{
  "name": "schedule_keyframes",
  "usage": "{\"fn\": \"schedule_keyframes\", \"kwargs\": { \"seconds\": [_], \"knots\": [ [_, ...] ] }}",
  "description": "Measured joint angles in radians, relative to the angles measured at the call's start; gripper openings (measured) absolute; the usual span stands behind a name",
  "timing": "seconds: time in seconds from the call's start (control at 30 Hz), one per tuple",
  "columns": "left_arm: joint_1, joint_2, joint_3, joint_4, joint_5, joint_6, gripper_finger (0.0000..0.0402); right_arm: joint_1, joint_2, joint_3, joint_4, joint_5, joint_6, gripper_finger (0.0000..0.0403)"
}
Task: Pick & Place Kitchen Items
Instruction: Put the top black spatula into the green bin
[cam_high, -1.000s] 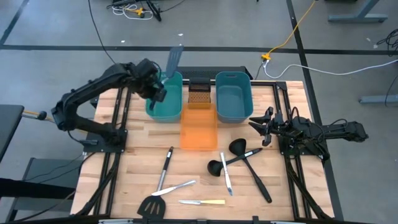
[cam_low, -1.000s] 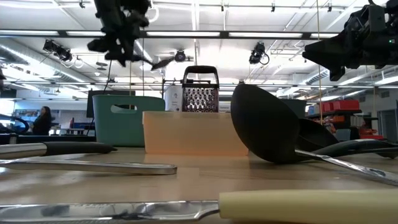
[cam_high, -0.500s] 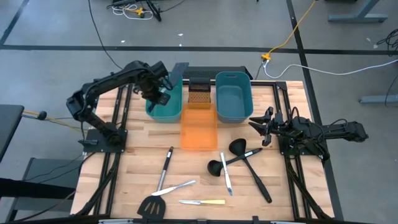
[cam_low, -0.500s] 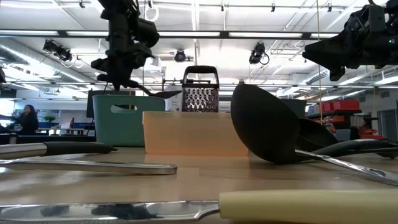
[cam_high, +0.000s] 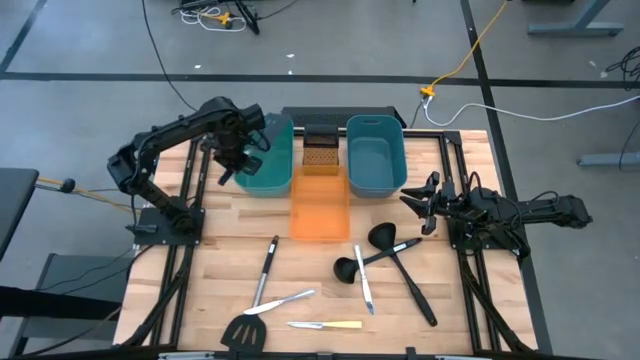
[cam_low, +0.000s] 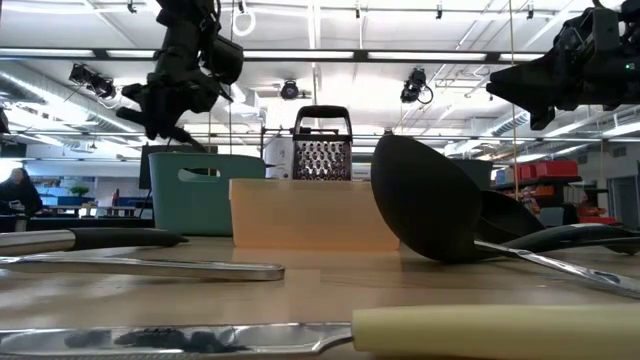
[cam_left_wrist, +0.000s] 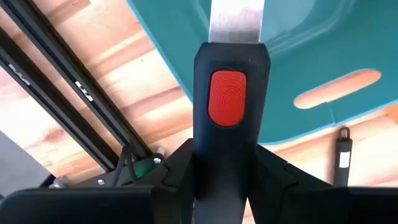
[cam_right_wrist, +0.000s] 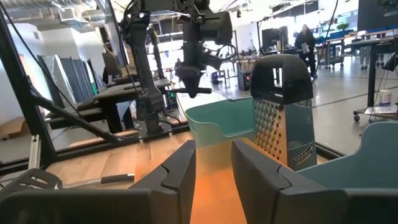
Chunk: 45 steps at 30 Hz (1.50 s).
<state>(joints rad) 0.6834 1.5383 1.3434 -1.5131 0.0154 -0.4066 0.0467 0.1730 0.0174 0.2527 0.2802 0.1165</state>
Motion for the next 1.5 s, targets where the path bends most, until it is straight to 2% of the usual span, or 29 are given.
{"fn": "schedule_keyframes", "kwargs": {
  "seconds": [0.27, 0.37, 0.53, 0.93, 1.5],
  "knots": [
    [-0.016, 0.0, 0.0, -0.062, 0.014, 0.007, 0.0111, 0.0, 0.0, 0.0, 0.001, 0.0, 0.001, 0.0114],
    [-0.023, 0.0, 0.0, -0.056, 0.068, 0.019, 0.0111, 0.0, 0.0, 0.0, 0.001, 0.0, 0.001, 0.0114],
    [-0.03, 0.026, 0.0, -0.053, 0.099, 0.032, 0.0111, 0.0, 0.0, 0.0, 0.001, 0.017, 0.001, 0.0114],
    [-0.029, 0.091, 0.0, -0.058, 0.102, 0.053, 0.0111, 0.0, 0.0, 0.0, 0.001, 0.018, 0.002, 0.0114],
    [0.004, 0.092, 0.0, -0.058, 0.084, 0.025, 0.0111, 0.0, 0.0, 0.0, 0.001, 0.018, 0.002, 0.0114]
  ]
}}
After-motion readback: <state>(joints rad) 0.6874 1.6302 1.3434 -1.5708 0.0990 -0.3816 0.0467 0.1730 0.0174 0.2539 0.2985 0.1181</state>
